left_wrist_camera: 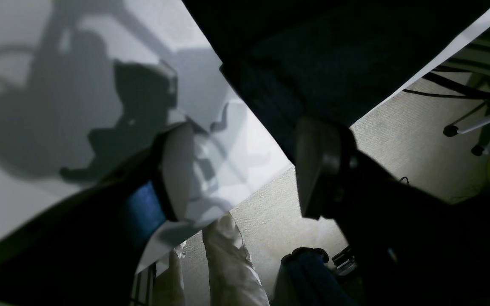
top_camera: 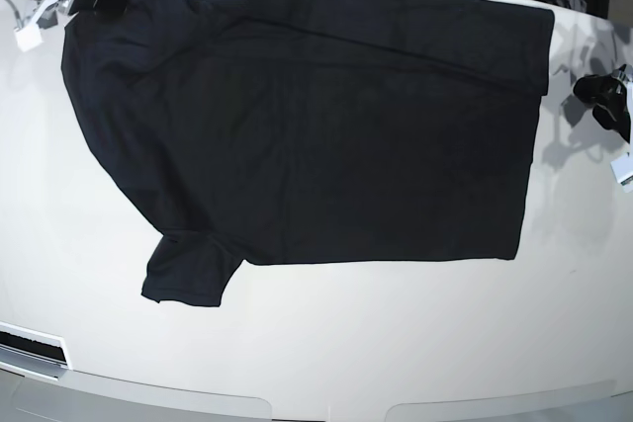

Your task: Layout the t-shirt on the table in an organized manner, then fold the t-shirt properly

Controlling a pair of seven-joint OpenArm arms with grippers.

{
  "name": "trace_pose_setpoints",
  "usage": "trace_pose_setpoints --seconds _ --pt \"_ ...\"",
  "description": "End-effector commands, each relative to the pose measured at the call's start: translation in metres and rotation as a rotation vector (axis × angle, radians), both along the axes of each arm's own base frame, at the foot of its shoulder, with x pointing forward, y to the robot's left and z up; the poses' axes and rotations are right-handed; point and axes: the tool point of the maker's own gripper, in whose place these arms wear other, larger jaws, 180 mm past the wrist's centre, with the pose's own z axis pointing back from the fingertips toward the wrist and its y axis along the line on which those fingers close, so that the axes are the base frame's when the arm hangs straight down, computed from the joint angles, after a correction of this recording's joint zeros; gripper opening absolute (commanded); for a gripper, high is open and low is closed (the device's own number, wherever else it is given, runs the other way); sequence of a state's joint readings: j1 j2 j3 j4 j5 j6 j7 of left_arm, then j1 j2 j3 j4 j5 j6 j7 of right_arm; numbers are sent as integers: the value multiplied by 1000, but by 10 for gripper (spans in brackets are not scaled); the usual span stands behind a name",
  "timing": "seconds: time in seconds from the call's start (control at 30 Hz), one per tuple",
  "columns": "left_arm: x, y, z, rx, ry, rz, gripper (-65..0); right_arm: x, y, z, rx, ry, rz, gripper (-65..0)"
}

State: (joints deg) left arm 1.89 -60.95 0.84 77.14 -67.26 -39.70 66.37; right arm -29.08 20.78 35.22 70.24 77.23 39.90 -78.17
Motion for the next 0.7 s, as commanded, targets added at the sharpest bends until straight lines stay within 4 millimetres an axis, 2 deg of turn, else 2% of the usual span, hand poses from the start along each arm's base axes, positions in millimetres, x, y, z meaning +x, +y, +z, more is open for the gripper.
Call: trace_pose_setpoints --seconds 0.0,0.13,0.33,0.67 --pt "9 6 13 11 -34 -5 -278 1 -4 7 11 -14 5 -343" --pt "9 6 13 11 -34 -4 -278 13 0 18 65 -70 -30 -650" --pt "9 6 13 12 -34 -5 -278 30 3 36 25 -150 34 -650" --pt "9 6 13 11 -34 -5 -278 79 32 110 -120 -445 270 -650"
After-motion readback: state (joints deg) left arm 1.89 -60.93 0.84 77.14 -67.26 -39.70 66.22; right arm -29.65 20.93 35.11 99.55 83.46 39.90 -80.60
